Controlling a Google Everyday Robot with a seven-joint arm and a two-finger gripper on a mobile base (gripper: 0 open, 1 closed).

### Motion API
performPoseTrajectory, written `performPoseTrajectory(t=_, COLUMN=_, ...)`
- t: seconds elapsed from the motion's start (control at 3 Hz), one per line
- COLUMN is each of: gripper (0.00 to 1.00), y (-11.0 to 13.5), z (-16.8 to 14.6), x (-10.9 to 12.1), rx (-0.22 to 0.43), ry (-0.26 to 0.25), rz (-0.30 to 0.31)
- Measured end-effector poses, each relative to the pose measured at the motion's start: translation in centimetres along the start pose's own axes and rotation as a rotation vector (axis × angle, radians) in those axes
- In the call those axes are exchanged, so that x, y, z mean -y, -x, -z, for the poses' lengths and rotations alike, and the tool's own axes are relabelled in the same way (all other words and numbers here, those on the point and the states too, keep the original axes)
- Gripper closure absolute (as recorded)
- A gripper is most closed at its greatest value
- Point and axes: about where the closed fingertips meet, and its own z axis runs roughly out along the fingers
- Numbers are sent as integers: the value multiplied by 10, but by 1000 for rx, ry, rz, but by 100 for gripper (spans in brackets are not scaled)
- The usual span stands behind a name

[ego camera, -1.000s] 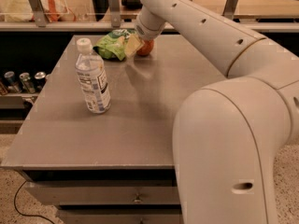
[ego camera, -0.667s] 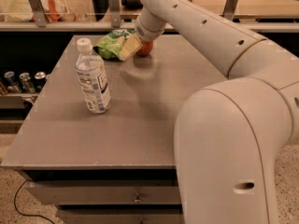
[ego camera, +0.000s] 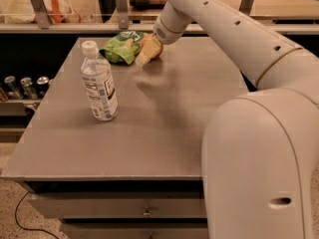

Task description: Move apple near green rice chip bag

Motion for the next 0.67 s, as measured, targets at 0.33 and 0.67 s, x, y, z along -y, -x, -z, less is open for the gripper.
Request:
performPoseTrajectory(t=0.33, gripper=0, y=-20, z=14, x=0, rx=-14, ry=80, rz=106)
performPoseTrajectory(t=0.67, gripper=0, y=-39, z=26, x=4, rx=-27, ry=132, rz=168)
